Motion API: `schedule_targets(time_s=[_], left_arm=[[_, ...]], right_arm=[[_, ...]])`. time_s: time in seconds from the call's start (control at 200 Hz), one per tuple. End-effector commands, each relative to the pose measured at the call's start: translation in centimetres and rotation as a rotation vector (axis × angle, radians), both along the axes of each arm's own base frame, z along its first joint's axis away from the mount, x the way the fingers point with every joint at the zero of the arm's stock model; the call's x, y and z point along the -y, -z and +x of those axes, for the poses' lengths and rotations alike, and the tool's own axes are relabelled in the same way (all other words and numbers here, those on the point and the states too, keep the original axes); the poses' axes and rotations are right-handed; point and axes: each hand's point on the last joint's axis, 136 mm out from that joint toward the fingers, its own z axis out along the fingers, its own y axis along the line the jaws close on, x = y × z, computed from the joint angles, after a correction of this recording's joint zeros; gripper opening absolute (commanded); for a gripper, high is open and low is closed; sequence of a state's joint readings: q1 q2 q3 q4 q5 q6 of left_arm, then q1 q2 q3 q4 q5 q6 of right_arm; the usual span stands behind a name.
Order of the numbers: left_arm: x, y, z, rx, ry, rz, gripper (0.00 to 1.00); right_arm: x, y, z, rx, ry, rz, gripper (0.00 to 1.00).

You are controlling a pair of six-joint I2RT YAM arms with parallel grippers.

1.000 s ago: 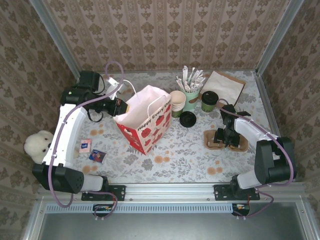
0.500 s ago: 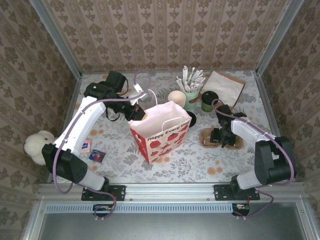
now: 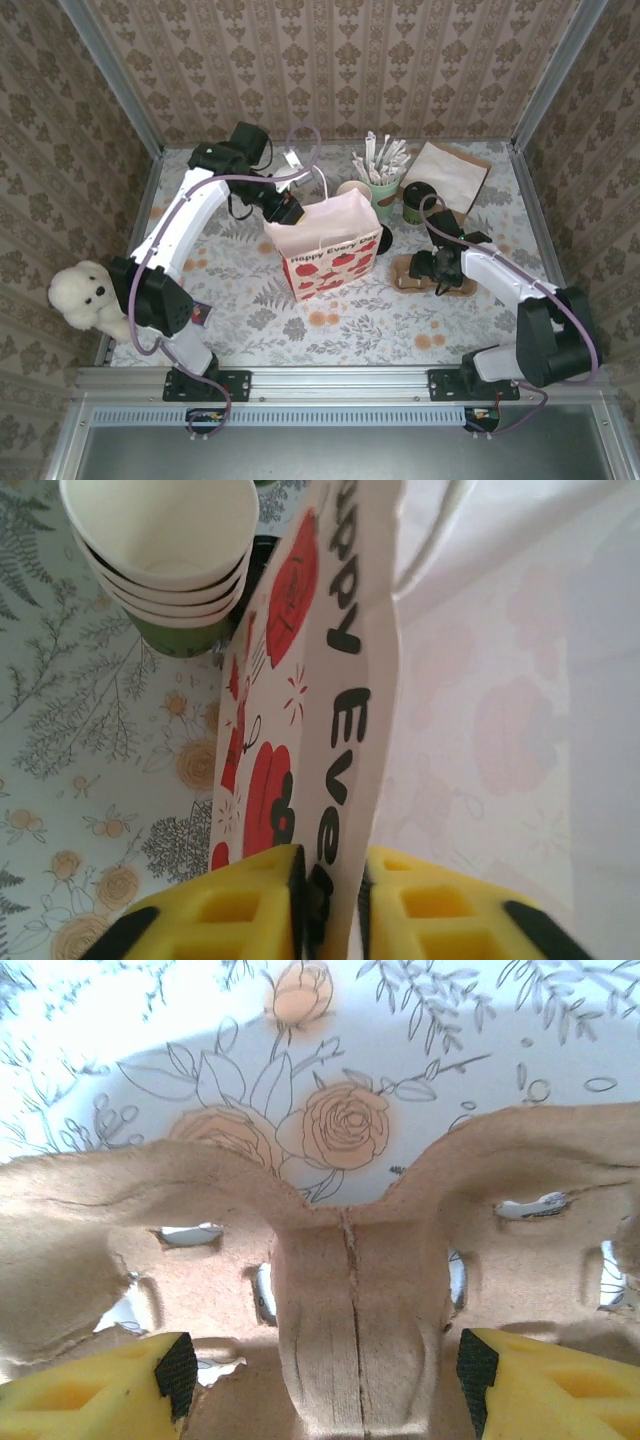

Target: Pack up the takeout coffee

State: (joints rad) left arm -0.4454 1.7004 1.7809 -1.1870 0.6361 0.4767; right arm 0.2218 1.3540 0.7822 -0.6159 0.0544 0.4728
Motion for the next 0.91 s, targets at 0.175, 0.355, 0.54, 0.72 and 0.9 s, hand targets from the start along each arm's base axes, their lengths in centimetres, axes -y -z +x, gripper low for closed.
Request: schedule_targets(time_s=[0.175,0.355,0.54,0.72,0.9], left_arm=[[-0.5,-2.4,-0.8,0.028,-0.009,-0.050,0.65],[-1.9,-4.4,0.3,0.083,-0.114,-0.160,0.93],[-3.8,-5.6,1.4,0.139,-0.231,-0.253,1.00],[-5.3,-6.3,1.9,0.173,-0.323,-0.291,1.00],[-6.2,-6.7,2.2,0.211,-0.390,-0.303,1.00]], right_arm=[[0.4,0.4,1.1,0.034,0.034,-0.035,0.72],[0.6,1.1,0.7,-0.005,0.041,-0.050,0.69],[0.5,1.7,0.5,-0.018,0.041,-0.051,0.68],[0.4,2.0,0.6,-0.029,0.037,-0.059,0.65],[0.6,2.1,0.6,-0.036,0.045,-0.080,0.61]])
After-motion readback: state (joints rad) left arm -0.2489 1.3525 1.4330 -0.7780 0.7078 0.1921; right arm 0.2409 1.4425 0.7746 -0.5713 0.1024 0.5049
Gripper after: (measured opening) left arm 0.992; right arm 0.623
